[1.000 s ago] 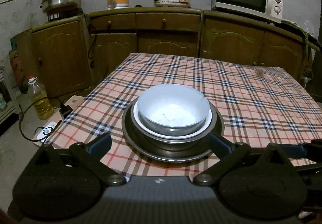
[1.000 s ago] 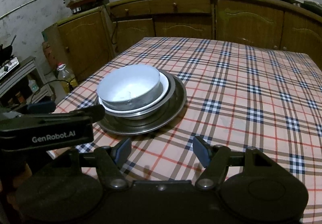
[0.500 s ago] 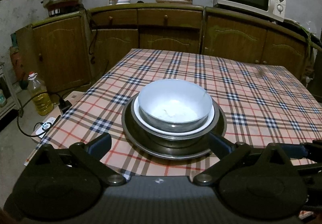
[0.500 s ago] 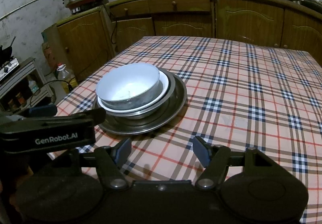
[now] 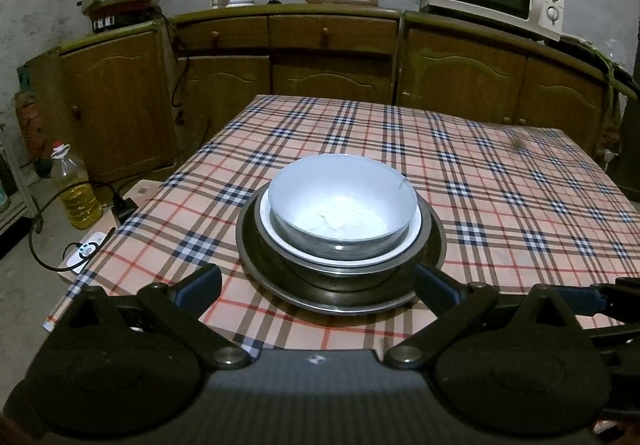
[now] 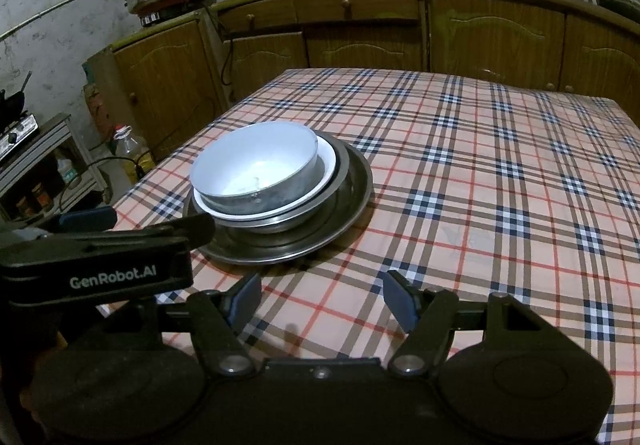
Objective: Organize plates and bowls
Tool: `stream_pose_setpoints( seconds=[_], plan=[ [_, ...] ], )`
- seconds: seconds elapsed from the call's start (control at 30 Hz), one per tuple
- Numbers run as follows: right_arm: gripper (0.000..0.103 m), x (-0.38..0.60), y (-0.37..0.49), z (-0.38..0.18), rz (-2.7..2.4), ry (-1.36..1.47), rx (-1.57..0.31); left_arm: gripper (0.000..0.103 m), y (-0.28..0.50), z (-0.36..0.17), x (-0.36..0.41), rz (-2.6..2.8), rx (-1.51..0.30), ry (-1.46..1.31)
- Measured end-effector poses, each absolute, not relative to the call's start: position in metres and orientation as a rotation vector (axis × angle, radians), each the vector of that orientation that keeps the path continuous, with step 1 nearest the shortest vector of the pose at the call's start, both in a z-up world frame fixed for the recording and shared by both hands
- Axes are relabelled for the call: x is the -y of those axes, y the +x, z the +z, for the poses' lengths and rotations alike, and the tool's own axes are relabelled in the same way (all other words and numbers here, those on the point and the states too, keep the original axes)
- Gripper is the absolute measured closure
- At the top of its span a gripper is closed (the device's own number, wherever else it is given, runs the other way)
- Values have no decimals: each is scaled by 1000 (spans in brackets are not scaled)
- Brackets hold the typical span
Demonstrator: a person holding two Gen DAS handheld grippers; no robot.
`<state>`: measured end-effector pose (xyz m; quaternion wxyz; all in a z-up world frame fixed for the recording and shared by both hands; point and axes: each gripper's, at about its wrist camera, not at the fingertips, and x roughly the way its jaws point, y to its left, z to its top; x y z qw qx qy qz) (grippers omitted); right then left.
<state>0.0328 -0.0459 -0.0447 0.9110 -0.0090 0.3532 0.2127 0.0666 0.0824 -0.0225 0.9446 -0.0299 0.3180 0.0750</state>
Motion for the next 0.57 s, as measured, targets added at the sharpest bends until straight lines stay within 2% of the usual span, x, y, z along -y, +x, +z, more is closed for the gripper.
stream_pose_setpoints(
  seconds=[0.57],
  plan=[
    [23,47,35,-47,437,-16,-740,0,70,-24,-87,161,-645,-79]
  ],
)
